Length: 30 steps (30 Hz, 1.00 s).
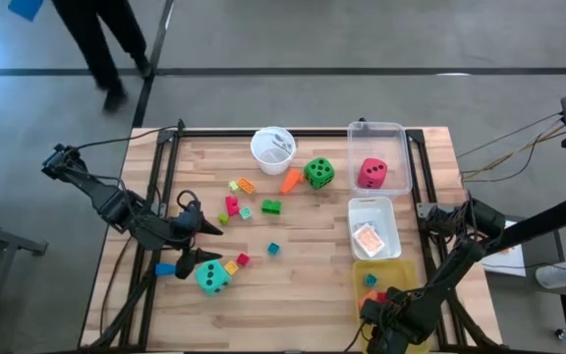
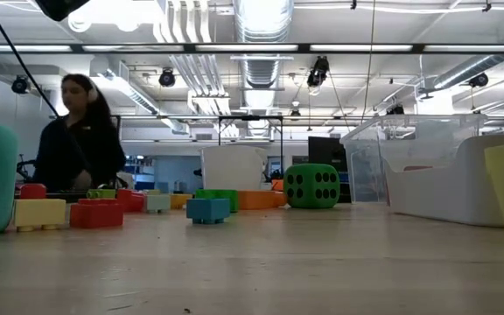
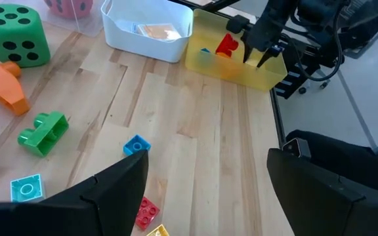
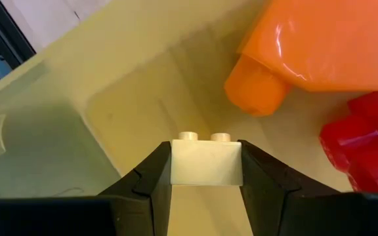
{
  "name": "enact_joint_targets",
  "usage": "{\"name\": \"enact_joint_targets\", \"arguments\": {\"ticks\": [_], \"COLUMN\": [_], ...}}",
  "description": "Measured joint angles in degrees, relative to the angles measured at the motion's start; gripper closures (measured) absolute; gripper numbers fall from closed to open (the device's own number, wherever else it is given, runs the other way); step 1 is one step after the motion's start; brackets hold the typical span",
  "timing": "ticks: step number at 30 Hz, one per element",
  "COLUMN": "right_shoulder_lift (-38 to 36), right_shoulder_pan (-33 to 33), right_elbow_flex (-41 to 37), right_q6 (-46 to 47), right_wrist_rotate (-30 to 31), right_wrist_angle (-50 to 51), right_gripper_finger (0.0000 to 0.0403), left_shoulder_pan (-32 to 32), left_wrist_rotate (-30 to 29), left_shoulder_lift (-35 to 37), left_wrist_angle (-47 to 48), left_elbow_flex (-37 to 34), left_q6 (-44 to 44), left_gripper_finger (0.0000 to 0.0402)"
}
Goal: Pick & Place Toys
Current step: Put the yellow game piece into the yellow bin, then put the blue game piece into the yellow bin
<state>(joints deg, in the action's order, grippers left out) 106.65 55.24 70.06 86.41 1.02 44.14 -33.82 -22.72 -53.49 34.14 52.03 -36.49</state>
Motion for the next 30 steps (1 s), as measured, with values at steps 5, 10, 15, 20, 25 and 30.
{"name": "enact_joint_targets", "arguments": {"ticks": [5,10,15,20,25,30], "right_shoulder_lift": [0.00,0.00,0.00,0.00,-0.03,-0.11], "right_shoulder_pan": [0.00,0.00,-0.07,-0.13,-0.17,-0.17], "right_elbow_flex": [0.00,0.00,0.00,0.00,0.00,1.91], "right_q6": [0.00,0.45,3.61,5.01,5.18,5.16], "right_wrist_rotate": [0.02,0.00,-2.22,-4.13,-4.13,-4.11], "right_wrist_angle": [-0.02,-0.03,-0.02,0.08,0.46,4.19], "right_gripper_finger": [0.0272,0.0264,0.0184,0.0121,0.0091,0.0086], "left_shoulder_pan": [0.00,0.00,0.00,0.00,0.00,-0.02], "left_wrist_rotate": [0.00,0.00,0.00,0.00,0.00,0.00], "left_shoulder_lift": [0.00,0.00,0.00,0.00,0.00,0.00], "left_wrist_angle": [-0.01,0.00,0.01,-0.01,0.01,0.01], "left_elbow_flex": [0.00,0.00,0.00,0.00,0.00,0.00], "left_q6": [0.00,0.00,0.00,0.00,0.00,0.00], "left_gripper_finger": [0.0087,0.0087,0.0087,0.0087,0.0087,0.0087]}}
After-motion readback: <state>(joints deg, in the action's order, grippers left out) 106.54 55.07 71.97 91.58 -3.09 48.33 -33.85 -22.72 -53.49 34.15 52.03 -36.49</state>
